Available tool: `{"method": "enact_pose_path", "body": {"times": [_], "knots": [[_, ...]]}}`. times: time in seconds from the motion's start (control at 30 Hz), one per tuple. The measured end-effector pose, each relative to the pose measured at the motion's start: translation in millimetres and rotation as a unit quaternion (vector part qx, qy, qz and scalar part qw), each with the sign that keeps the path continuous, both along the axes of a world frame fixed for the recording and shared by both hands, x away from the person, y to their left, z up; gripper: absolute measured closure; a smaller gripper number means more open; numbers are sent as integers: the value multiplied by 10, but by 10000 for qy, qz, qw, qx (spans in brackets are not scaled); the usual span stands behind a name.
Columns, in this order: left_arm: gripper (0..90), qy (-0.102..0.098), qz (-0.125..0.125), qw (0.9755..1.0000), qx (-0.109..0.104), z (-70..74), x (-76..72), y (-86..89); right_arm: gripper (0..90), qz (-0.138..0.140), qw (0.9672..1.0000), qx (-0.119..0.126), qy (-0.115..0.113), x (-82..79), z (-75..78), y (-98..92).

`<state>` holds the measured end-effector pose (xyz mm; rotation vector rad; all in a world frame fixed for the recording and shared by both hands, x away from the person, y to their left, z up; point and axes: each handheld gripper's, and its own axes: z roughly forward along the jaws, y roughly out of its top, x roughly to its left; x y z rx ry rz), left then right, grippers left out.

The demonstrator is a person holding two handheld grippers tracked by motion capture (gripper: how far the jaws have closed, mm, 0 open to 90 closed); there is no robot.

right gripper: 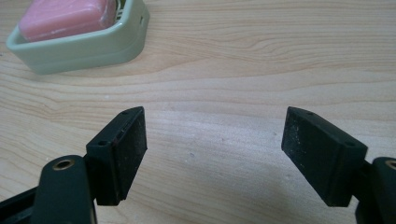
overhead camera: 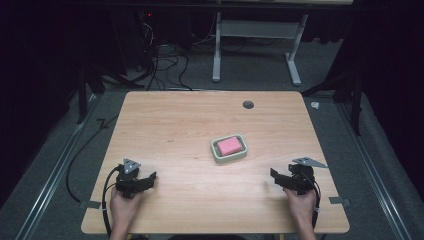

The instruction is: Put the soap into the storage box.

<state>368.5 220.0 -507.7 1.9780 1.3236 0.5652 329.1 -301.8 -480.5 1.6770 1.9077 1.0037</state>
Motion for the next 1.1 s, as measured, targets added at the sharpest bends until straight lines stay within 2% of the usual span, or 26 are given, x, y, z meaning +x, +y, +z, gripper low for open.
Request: {"method": "enact_pose_path", "body": {"times": [0.33, 0.4, 0.7, 1.1], "knots": [[257, -6, 2, 10000, -4, -1, 0, 0, 232, -42, 9999, -109, 36, 17, -57, -2], [257, 0, 1, 10000, 0, 0, 0, 0, 233, -39, 9997, -220, 46, 31, -77, 5], [257, -1, 0, 10000, 1, 0, 0, 0, 233, -62, 9994, -344, 90, 53, -125, 26], [257, 0, 2, 10000, 1, 0, 0, 0, 230, -60, 9990, -431, 132, 51, -159, 22]]}}
